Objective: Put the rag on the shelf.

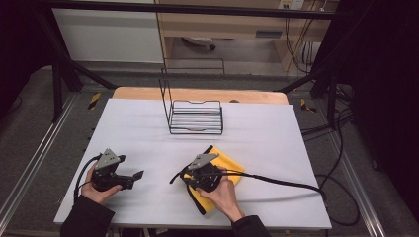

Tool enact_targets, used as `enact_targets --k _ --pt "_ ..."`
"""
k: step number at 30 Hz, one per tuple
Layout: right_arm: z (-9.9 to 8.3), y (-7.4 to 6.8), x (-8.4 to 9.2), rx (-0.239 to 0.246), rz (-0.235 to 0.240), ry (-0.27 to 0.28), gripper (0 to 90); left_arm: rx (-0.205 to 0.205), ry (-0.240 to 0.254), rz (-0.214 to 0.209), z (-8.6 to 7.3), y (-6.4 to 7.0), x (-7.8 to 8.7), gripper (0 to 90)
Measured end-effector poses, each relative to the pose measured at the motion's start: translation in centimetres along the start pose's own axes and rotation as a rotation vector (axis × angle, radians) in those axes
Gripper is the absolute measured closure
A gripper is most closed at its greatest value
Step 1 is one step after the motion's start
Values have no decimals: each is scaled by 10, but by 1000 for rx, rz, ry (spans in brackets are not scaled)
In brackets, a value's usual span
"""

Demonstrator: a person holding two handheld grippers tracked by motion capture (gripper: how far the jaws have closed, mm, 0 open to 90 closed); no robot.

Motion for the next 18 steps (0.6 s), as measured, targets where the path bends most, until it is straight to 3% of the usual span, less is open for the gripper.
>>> enact_targets --k 3,9,13,18 --pt "-4 -8 -6 18 31 -26 767 5 -2 -2 0 1 0 73" --pt "-11 -7 -18 2 47 -50 712 6 -8 -9 1 3 -1 73" --pt "-5 -8 -13 12 61 3 573 13 -9 -15 3 6 0 72" --pt "7 -2 14 36 -8 77 439 19 -5 -28 12 16 4 88"
Point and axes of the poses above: each handheld gripper's, and its own axes: x roughly backward along the jaws, z roughly out of its top, y roughly to its right, the point moved 6 cm from there along -x, roughly forward along the jaws, and after that the axes turned 10 degrees about z, right-handed, at the moved point
